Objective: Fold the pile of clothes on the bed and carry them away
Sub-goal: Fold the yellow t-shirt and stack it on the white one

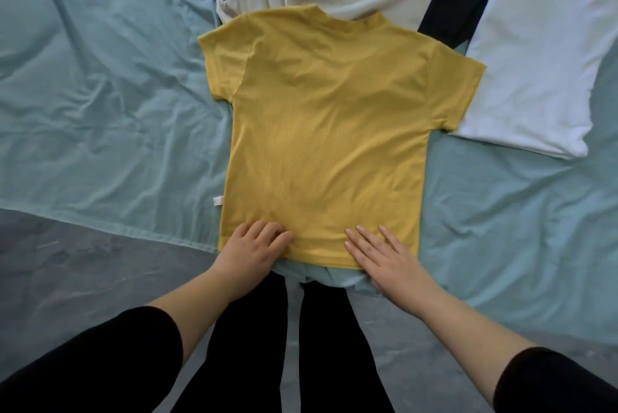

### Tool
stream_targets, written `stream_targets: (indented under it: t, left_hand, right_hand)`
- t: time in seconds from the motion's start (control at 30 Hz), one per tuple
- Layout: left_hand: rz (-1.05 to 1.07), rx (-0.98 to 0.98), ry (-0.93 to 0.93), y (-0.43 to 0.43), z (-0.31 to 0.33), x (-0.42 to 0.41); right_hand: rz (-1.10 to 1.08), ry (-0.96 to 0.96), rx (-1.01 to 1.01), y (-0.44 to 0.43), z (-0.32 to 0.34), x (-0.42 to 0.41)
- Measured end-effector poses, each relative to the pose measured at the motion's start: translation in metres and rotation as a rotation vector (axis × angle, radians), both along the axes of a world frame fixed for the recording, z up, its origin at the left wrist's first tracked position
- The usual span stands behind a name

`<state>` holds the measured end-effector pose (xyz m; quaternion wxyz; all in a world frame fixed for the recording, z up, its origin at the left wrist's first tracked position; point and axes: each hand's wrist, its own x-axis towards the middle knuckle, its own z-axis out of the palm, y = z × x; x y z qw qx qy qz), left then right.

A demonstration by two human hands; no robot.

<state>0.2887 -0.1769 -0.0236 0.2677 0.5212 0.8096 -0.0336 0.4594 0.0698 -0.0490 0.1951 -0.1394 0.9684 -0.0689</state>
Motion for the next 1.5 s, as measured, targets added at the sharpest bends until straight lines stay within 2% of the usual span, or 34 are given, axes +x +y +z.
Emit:
stream_targets:
  t: [0.07,0.2,0.33,0.5,0.7,0.9,1.03,1.23,1.5]
  left_hand:
    - [0.061,-0.012,-0.014,-0.002,-0.001,-0.004]
    - [0.332,-0.089,-0.238,-0.006,-0.003,-0.022]
    - [0.354,-0.115,-0.27,-0.003,0.008,-0.053]
    - [0.308,-0.259,-0.392,0.007,0.021,-0.072]
    - [0.493,-0.117,-0.354,0.029,0.024,-0.101]
    - [0.602,-0.021,-0.318,0.067,0.015,-0.16]
    - [0.615,-0.04,-0.254,0.089,0.017,-0.194]
    - [0.754,0.198,-0.277,0.113,0.014,-0.223]
    - [1.058,0.465,-0.351,0.137,0.011,-0.262]
  right_hand:
    - [-0.093,0.046,-0.067,0.0,0.0,0.0]
    - [-0.314,0.003,-0.268,0.012,0.011,-0.009]
    - [-0.447,-0.132,-0.408,0.028,0.022,-0.022]
    - [-0.591,-0.323,-0.404,0.035,0.029,-0.028]
    - [-0.879,-0.371,-0.429,0.057,0.036,-0.065]
    - [-1.046,-0.16,-0.395,0.11,0.037,-0.127]
    - [-1.25,-0.041,-0.493,0.13,0.036,-0.156]
    - [-1.483,0.102,-0.616,0.134,0.029,-0.174]
    - [-1.525,0.294,-0.584,0.146,0.023,-0.216]
